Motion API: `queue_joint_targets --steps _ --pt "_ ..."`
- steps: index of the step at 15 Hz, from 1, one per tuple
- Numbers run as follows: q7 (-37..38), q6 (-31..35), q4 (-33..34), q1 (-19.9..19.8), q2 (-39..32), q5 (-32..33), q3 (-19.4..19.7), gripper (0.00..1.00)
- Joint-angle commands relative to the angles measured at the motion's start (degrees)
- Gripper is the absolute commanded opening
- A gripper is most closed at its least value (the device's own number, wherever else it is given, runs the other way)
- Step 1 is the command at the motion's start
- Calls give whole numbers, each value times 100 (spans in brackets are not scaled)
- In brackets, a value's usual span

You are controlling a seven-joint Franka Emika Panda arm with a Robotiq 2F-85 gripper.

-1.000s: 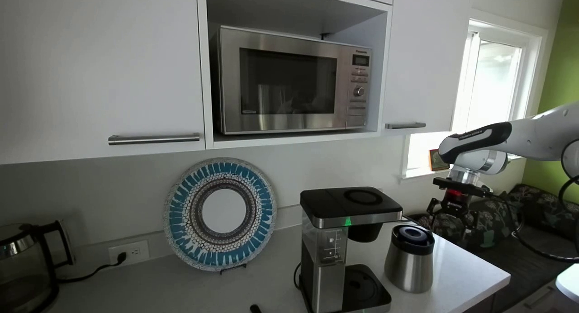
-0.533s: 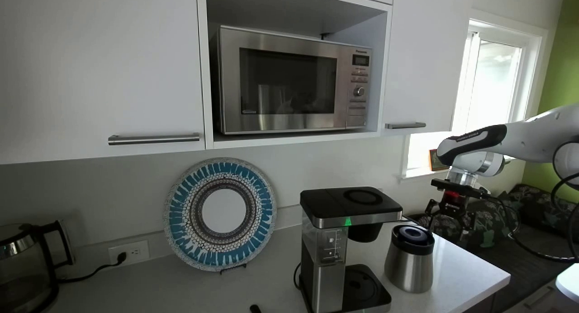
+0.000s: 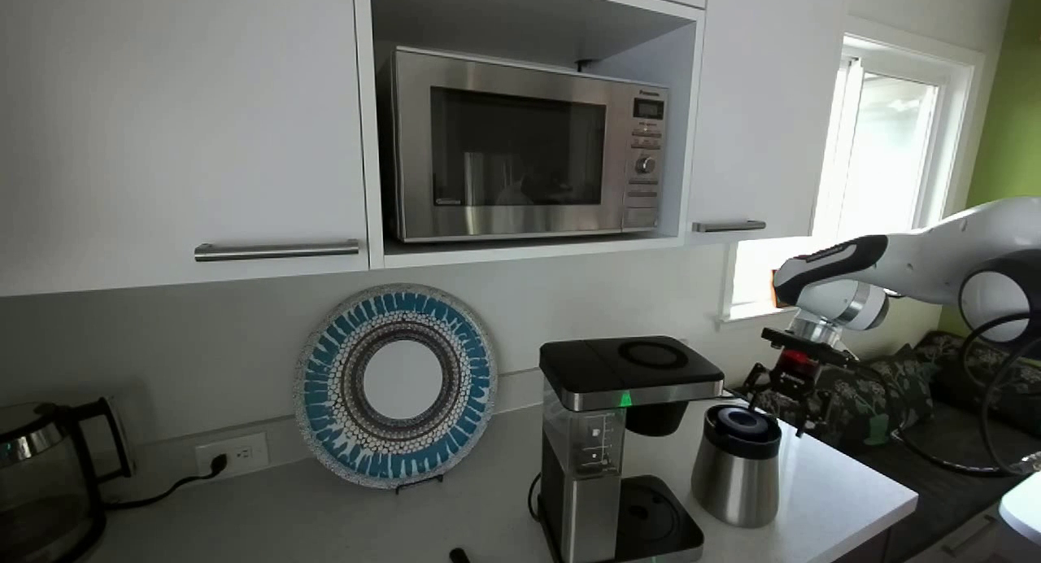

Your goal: Put the coffee pot on the coffee maker

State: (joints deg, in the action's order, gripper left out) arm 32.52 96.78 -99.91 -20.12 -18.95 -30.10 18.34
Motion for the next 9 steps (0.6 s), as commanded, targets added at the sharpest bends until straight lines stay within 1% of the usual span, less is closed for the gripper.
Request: queue_joint_targets --steps 1,5,7,9 --pt "-144 -408 280 -168 -264 -322 -75 100" --pt "-117 -712 453 -226 -442 -570 -60 57" --pt "-109 -725 525 -247 -509 -647 -48 44" --pt "-100 -723 580 -266 -563 -696 -46 28"
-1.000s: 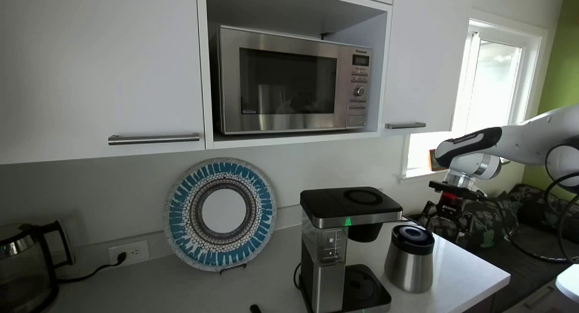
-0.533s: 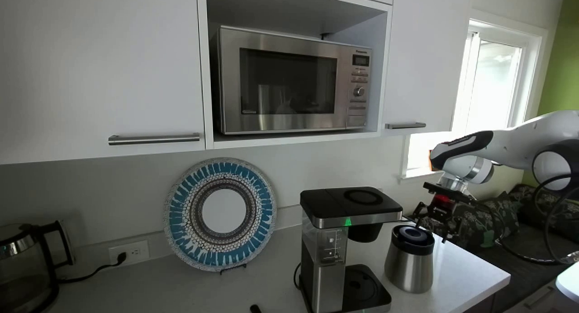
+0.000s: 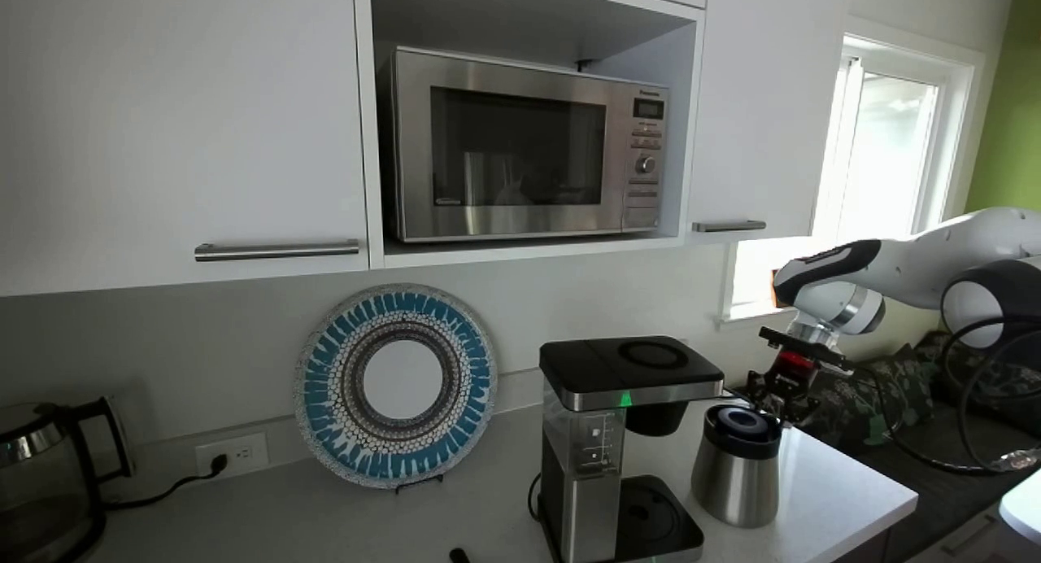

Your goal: Put the coffee pot on the coffee maker

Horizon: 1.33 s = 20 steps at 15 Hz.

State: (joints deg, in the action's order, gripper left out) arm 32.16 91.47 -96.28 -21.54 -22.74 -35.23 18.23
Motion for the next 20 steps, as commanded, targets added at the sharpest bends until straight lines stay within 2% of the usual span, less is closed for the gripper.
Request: queue_joint_targets --steps 1,2,4,9,10,11,12,13,14,20 --pt "-61 -206 237 -129 -199 -200 -36 27" --pt "-68 -225 242 -136 -204 -201 -36 59" --pt "-71 -344 302 -168 -243 -284 -45 61" --pt "-113 -697 462 -258 -351 -418 -34 96" --pt "-124 -763 502 -279 -377 -431 -29 100" --pt "-135 -834 550 -304 -411 -447 -26 88" --pt "-149 -874 574 -321 -436 -464 -22 66" --pt "-166 -909 604 -337 -462 -474 -17 65" --pt "-179 -937 635 -350 -483 -481 -15 59" --pt "-201 -1101 798 -412 -599 -509 -11 10"
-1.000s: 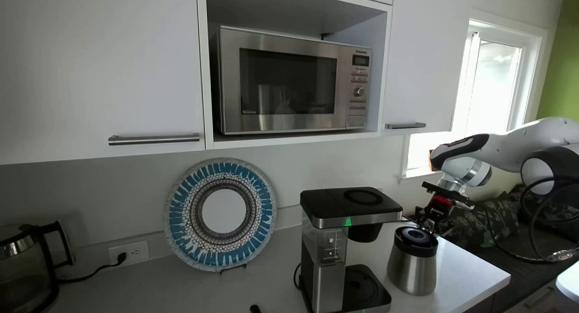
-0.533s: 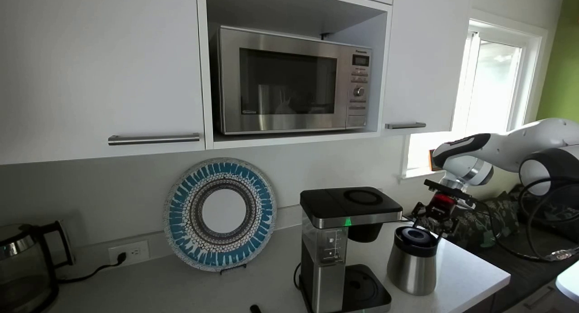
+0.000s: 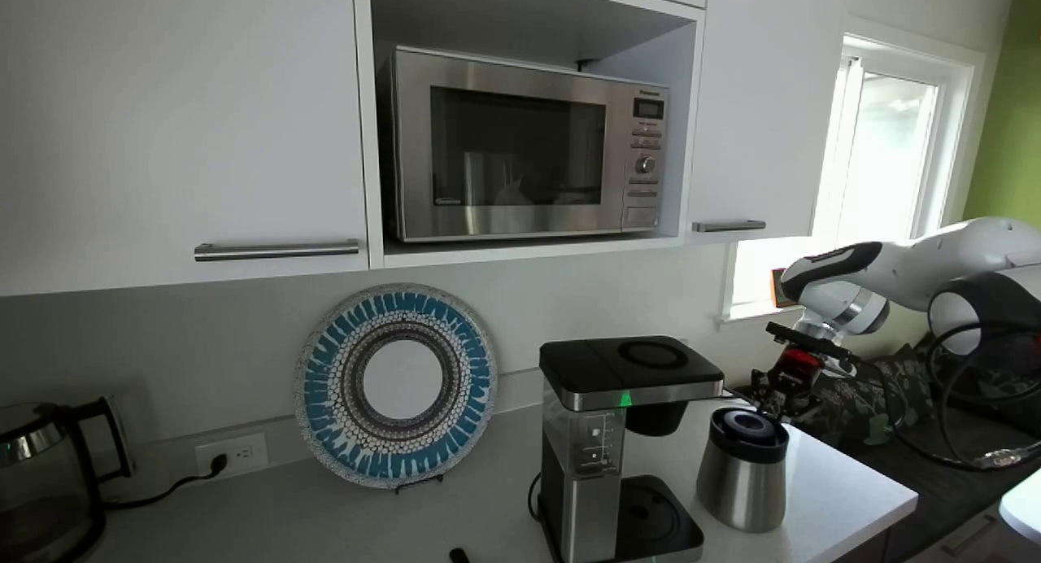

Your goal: Put the coffee pot on the coffee maker

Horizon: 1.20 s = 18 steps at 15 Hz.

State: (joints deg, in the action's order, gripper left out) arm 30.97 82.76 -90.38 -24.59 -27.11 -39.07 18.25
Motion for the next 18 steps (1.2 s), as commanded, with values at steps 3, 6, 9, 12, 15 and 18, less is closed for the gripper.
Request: queue_joint_targets --steps 3,6,9,12,15,18 --pt "-86 -297 260 -131 -196 -145 -13 8" --pt "-90 -419 296 -179 -230 -262 -34 8" --pt "-47 -549 281 -217 -220 -456 -45 8" --pt "65 -651 255 -218 -196 -635 -28 8" --pt "103 -776 289 -214 -212 -737 -22 8" --pt "170 -903 344 -231 -255 -847 -28 8"
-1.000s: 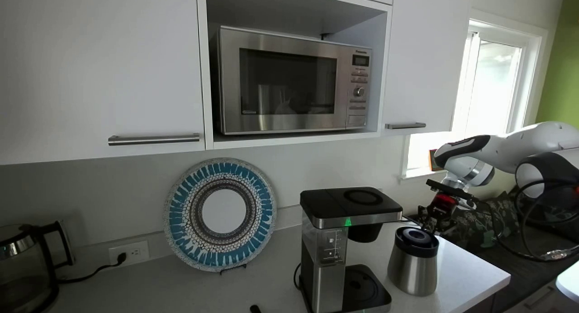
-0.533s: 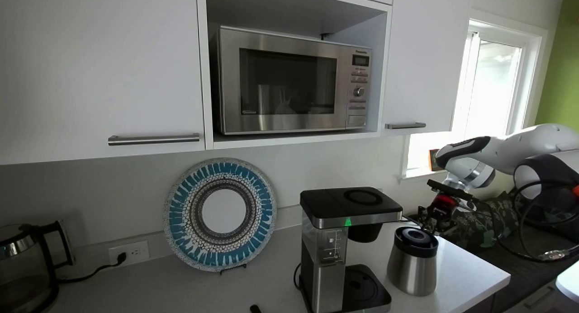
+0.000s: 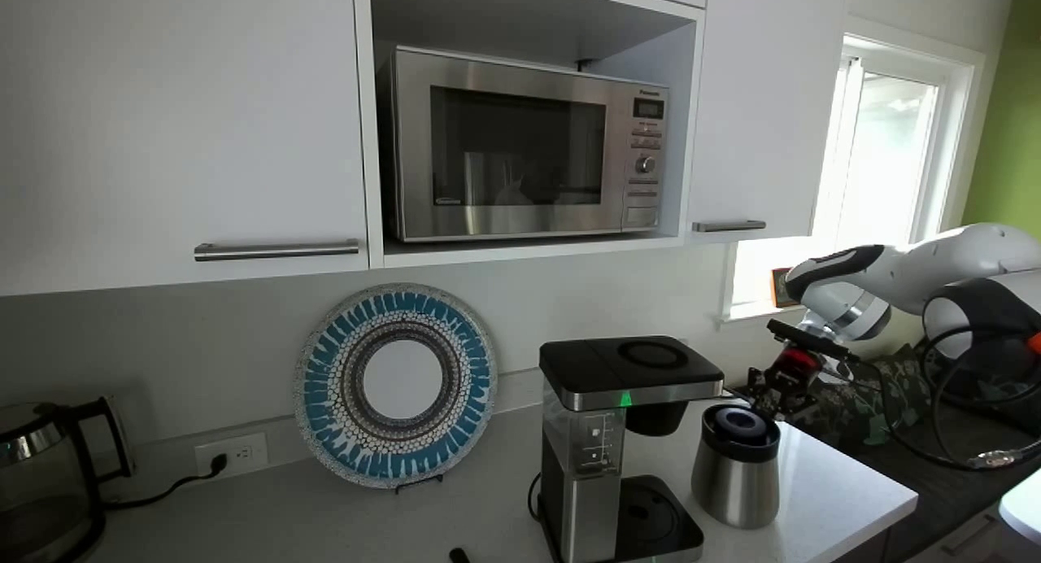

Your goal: Put the coffee pot on the coffee maker

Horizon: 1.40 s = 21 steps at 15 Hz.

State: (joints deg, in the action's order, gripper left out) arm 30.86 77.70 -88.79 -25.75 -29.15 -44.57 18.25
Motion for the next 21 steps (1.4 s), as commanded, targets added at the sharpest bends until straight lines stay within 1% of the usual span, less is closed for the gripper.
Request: queue_joint_targets --steps 1,7,14,21 --pt "203 -461 200 -122 -73 -336 -34 8" --pt "238 -950 291 -193 -246 -667 -52 8" --pt "251 -1098 403 -255 -384 -869 -31 8" --pt "219 -1360 389 -259 -320 -1136 -37 8"
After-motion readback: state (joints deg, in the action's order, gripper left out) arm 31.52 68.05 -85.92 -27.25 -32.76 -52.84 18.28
